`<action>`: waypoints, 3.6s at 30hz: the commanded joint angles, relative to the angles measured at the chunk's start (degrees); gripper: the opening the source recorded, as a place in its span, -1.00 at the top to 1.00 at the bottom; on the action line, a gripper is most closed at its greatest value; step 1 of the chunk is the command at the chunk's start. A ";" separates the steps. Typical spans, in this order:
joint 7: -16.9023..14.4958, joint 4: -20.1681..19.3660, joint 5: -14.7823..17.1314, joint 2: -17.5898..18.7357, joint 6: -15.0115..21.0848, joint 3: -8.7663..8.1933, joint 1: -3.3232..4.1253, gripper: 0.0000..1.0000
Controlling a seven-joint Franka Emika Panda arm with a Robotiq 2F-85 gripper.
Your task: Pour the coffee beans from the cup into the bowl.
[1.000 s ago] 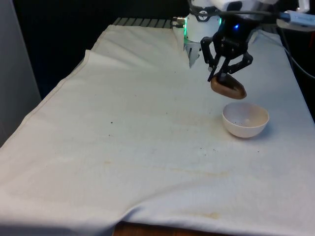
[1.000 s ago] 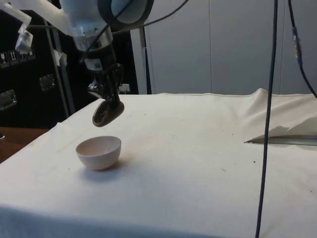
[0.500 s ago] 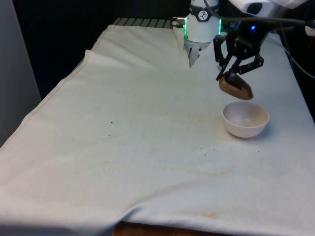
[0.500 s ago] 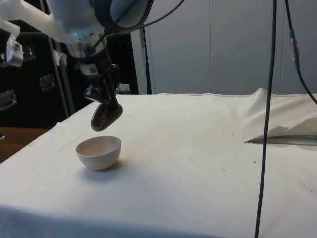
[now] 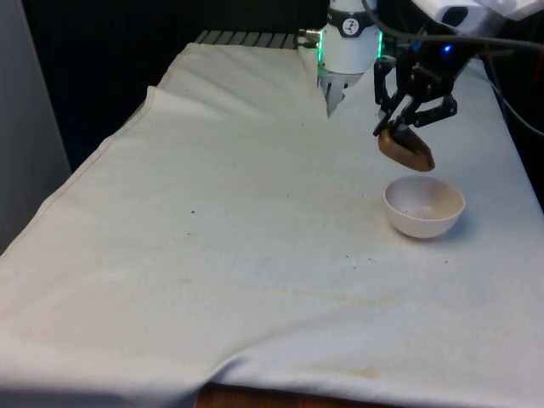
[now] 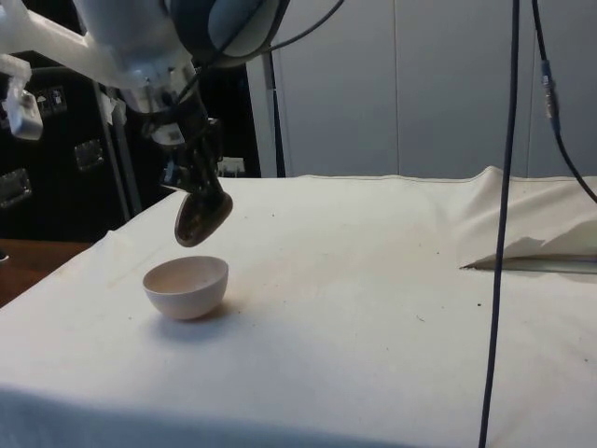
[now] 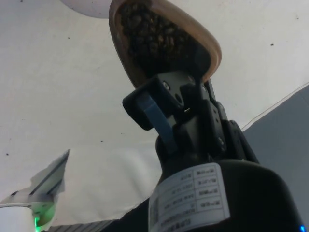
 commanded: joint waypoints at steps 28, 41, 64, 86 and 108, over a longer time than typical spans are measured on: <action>-0.80 0.06 -10.14 0.52 -1.66 1.43 0.34 0.99; 0.40 1.72 -13.92 2.23 -4.98 3.15 0.92 0.99; 1.15 3.09 -23.61 4.87 -10.08 5.21 1.32 0.99; 1.72 4.87 -31.17 7.28 -17.76 8.94 2.01 0.99; 1.72 5.73 -39.65 10.08 -24.24 12.15 2.29 0.99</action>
